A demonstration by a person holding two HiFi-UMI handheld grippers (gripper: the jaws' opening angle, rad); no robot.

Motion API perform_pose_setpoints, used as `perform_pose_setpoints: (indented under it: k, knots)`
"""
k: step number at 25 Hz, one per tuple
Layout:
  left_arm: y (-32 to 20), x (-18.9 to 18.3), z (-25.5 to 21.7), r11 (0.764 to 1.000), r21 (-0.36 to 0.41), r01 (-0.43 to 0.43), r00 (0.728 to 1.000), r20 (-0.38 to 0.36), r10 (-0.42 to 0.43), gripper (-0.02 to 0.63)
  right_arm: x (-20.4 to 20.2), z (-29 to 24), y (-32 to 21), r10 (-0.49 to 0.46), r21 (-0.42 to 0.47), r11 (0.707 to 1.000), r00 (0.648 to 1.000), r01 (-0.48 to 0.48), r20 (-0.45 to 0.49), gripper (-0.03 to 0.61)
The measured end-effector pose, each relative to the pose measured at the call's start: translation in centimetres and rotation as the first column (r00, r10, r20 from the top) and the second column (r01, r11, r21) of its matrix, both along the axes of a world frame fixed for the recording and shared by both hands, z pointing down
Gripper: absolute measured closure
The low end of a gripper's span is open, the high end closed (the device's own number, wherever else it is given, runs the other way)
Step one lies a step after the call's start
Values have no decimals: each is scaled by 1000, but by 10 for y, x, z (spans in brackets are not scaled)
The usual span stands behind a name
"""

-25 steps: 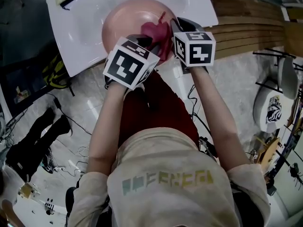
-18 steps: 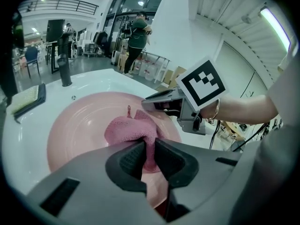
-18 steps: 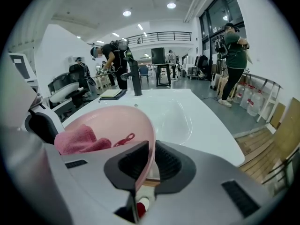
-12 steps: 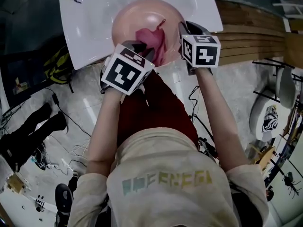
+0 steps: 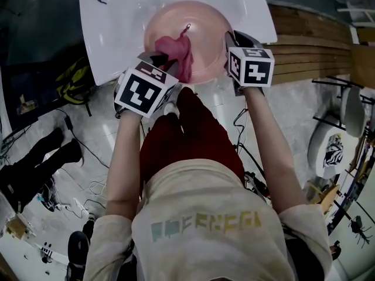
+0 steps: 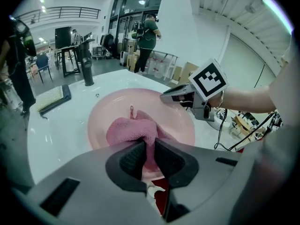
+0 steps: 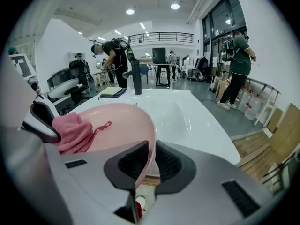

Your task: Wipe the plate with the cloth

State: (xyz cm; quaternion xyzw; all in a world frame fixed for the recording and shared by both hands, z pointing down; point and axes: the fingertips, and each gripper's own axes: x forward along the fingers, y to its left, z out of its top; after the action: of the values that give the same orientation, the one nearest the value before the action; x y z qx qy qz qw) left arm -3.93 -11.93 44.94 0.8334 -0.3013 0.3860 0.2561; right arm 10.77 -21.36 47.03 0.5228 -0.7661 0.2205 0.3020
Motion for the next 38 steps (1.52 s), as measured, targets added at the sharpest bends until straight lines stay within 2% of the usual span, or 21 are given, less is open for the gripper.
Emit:
perform_pose_setpoints:
  k: [16, 21, 25, 30, 33, 38]
  knots:
    - [-21, -41, -11, 990, 57, 126, 992, -19, -126, 552, -1, -1, 3, -6, 16, 1000, 1000, 6, 2, 517]
    - [-30, -47, -22, 982, 104, 161, 987, -36, -158, 552, -1, -2, 3, -13, 28, 1000, 1000, 13, 6, 517]
    - [-44, -56, -37, 958, 183, 219, 975, -79, -208, 554, -2, -2, 2, -15, 38, 999, 1000, 14, 23, 517]
    - [-62, -68, -58, 904, 280, 322, 945, -155, -289, 552, -2, -2, 2, -17, 46, 999, 999, 15, 29, 517]
    - [-67, -71, -65, 878, 311, 364, 929, -194, -316, 554, -2, -2, 1, -18, 53, 998, 999, 16, 27, 517]
    - [-68, -67, -64, 873, 305, 380, 921, -214, -326, 554, 1, -2, 0, -15, 67, 998, 1000, 13, 22, 517]
